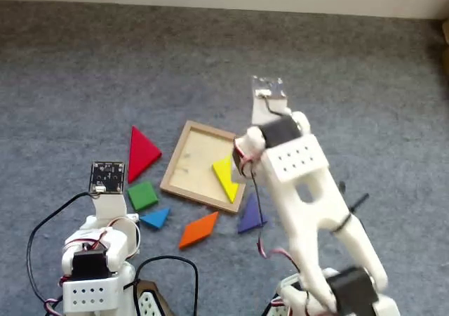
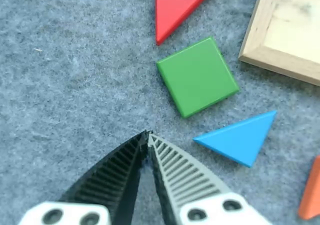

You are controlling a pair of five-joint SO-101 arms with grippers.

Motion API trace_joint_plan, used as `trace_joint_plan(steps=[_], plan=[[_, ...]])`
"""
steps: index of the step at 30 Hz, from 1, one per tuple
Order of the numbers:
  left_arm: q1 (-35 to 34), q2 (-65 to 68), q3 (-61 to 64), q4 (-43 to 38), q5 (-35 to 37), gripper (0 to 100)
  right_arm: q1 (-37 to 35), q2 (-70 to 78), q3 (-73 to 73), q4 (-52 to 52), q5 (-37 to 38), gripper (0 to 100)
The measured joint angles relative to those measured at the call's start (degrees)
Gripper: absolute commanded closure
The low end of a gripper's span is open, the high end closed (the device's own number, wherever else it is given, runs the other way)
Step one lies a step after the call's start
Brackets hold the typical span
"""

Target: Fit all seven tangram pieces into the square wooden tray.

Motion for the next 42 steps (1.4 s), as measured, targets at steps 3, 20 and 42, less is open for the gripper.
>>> trace_joint_plan(steps=[3,20,42], plan=[[0.00,0.00,0.00,0.00,0.00,99,2.90,-7.30,6.51,0.00,1.05,98.6],[0.00,0.00,0.00,0.00,0.00,99,22.68,-39.30,51.69,-30.15,12.92,98.6],[-0.09,0.00,-10.11,0.00,0.00,98,25.41,-63.82,75.08,-35.52,12.92,98.6]])
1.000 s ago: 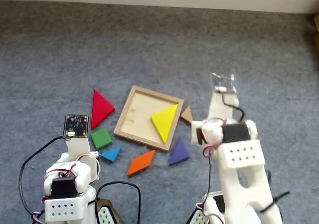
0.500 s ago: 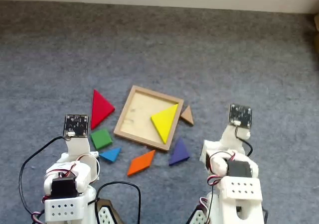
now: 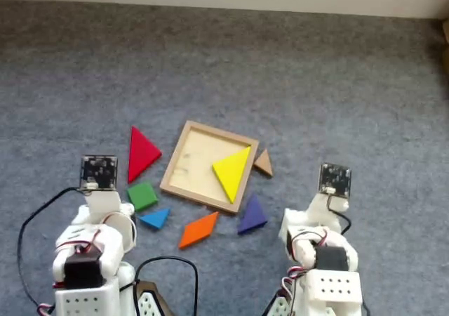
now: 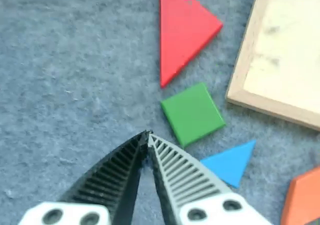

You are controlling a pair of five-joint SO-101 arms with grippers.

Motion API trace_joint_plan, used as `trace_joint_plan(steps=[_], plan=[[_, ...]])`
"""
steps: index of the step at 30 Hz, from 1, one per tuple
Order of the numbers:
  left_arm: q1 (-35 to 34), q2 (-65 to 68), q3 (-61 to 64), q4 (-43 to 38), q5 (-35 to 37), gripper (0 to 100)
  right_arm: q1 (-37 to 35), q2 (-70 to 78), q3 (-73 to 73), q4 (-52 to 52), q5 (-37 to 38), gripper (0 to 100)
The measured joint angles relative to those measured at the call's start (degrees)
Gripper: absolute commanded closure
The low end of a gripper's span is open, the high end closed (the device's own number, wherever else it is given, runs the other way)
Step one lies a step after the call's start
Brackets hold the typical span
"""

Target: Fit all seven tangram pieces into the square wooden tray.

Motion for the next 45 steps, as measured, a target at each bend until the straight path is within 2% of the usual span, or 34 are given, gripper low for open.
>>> trace_joint_plan(steps=[3,8,12,15,19,22,26,34,40,45], plan=[[-1.32,0.00,-3.34,0.00,-2.20,98,0.00,-2.55,0.00,0.00,0.00,98.6],[0.00,0.00,-9.58,0.00,-17.14,97,0.00,-5.98,0.00,0.00,0.00,98.6],[2.64,0.35,-13.01,-1.23,-19.25,90,0.00,-7.30,0.00,0.00,0.00,98.6],[2.99,5.80,-16.26,-2.29,-19.52,84,0.00,-7.30,0.00,0.00,0.00,98.6],[3.08,21.71,-23.30,-2.64,-19.52,74,0.00,-7.30,0.00,0.00,0.00,98.6],[3.08,36.31,-30.15,-2.73,-18.55,70,0.00,-7.30,0.00,0.00,0.00,98.6],[3.08,55.30,-39.82,-5.10,-13.98,70,0.00,-7.30,0.00,0.00,0.00,98.6],[3.08,90.73,-58.11,-9.05,-9.58,70,0.00,-7.30,0.00,0.00,0.00,98.6],[3.08,111.74,-71.03,-9.14,-6.33,70,0.00,-7.30,0.00,0.00,0.00,98.6],[3.08,124.13,-80.62,-7.47,-5.45,70,0.00,-7.30,0.00,0.00,0.00,98.6]])
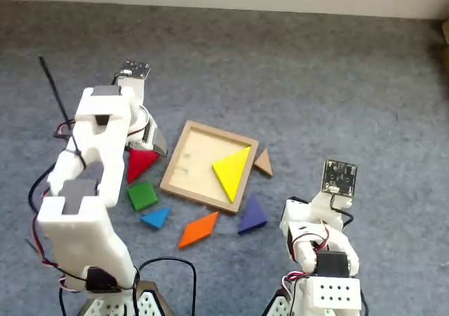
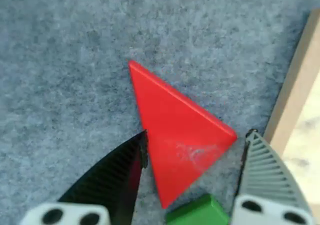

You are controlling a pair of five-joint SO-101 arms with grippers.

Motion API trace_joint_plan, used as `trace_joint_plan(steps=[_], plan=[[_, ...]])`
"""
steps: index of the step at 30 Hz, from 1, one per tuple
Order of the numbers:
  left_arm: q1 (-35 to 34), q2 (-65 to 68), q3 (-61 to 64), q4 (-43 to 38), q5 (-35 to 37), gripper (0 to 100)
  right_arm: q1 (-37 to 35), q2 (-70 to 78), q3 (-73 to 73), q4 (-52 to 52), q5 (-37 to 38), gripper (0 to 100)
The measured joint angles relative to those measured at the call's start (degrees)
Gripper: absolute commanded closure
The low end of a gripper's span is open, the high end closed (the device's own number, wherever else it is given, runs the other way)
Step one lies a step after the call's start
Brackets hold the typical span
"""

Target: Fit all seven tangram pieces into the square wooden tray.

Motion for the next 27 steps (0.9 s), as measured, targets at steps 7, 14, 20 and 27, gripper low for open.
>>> trace_joint_plan(steps=[7,14,20,27], plan=[[0.00,10.29,-10.55,5.01,0.09,70,0.00,0.00,0.00,0.00,0.00,98.6],[-0.09,11.52,-12.22,5.98,0.09,79,0.00,0.00,0.00,0.00,0.00,98.6],[-0.44,11.43,-13.71,6.51,-3.52,83,0.00,0.00,0.00,0.00,0.00,98.6],[-0.62,11.08,-16.53,11.52,-10.99,82,0.00,0.00,0.00,0.00,0.00,98.6]])
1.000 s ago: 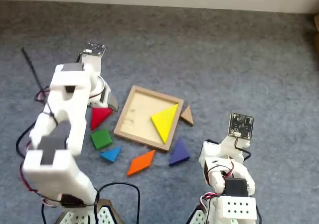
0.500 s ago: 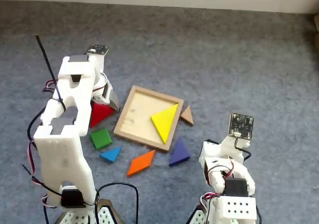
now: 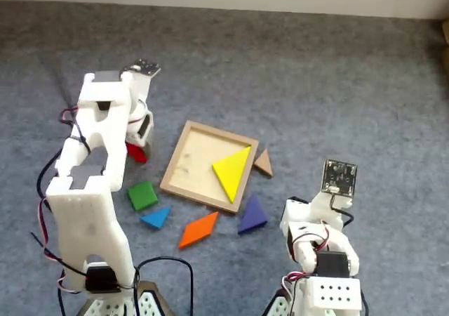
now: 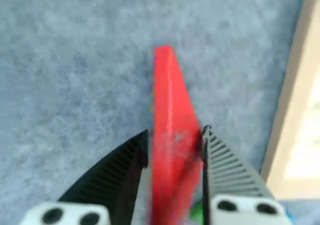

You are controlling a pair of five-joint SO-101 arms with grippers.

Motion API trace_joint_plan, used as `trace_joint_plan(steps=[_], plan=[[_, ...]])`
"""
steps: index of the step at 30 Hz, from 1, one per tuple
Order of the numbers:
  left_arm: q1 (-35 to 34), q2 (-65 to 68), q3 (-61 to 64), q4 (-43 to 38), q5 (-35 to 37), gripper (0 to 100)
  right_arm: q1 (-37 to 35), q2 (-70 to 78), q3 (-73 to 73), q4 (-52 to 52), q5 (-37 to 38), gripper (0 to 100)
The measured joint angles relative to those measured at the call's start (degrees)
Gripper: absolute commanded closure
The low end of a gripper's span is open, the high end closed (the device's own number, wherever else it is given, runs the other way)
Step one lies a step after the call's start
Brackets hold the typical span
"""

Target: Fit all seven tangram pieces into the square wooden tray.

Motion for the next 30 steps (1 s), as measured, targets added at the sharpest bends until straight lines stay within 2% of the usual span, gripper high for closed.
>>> trace_joint_plan(steps=[6,16,24,30], plan=[[0.09,-3.78,-0.35,3.08,-7.30,82,0.00,0.00,0.00,0.00,0.00,98.6],[0.26,-4.04,1.58,3.34,-8.09,83,0.00,0.00,0.00,0.00,0.00,98.6],[5.01,-4.04,3.52,3.52,-8.09,99,0.18,0.00,0.00,0.00,0.00,98.6],[8.00,-4.04,3.52,3.52,-8.09,100,1.76,0.00,0.00,0.00,0.00,98.6]])
